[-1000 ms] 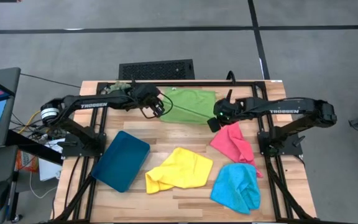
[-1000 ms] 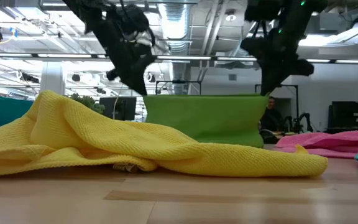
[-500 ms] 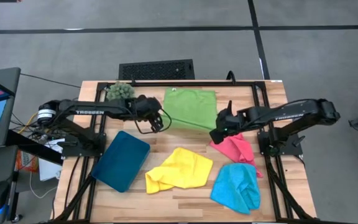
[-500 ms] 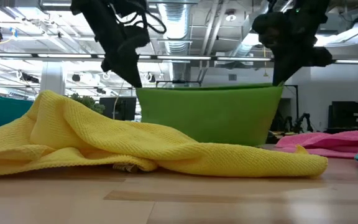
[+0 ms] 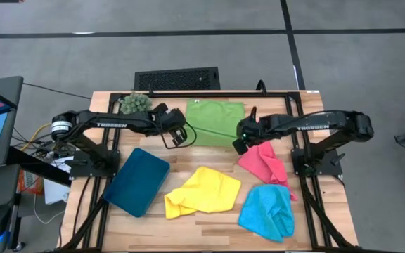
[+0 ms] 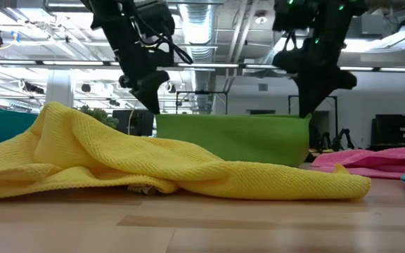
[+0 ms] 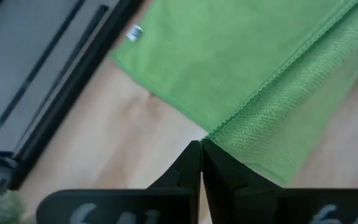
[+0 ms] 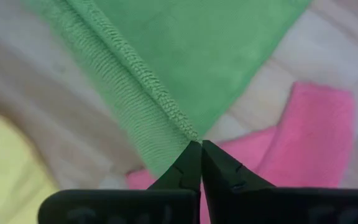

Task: Fold microfiber towels
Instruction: Fold the green microfiber towel

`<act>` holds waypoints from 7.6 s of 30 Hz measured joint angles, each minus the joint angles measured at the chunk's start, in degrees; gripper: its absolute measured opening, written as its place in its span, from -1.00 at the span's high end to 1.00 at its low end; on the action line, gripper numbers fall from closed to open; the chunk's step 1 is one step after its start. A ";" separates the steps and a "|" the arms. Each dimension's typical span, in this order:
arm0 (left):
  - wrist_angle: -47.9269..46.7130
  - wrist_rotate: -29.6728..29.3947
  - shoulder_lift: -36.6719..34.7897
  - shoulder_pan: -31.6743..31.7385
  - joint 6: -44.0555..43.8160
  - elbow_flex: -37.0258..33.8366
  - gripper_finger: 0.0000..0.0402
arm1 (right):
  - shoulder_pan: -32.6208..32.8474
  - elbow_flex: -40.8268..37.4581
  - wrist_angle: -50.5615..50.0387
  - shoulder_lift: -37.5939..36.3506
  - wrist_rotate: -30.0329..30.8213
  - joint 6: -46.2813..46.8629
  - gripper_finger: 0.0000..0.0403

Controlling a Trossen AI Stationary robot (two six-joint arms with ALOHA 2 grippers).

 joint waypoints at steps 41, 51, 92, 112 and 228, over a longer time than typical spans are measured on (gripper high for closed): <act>19.40 11.11 10.02 17.33 10.83 -0.10 1.00 | -25.44 -0.09 11.70 5.30 -1.15 -22.24 0.85; 20.68 8.99 11.36 17.82 10.71 0.00 1.00 | -28.41 -0.10 15.36 5.25 -0.69 -25.86 0.83; 26.16 13.05 14.09 19.15 10.66 -0.09 0.46 | -34.29 -0.13 26.38 12.01 -9.31 -33.69 0.24; 18.23 29.27 14.05 22.00 4.63 6.28 -0.03 | -36.58 -0.07 29.62 12.01 -11.62 -46.06 0.16; 23.76 33.50 18.70 18.42 10.46 -2.70 0.66 | -36.90 20.30 20.41 33.62 -16.85 -67.78 0.71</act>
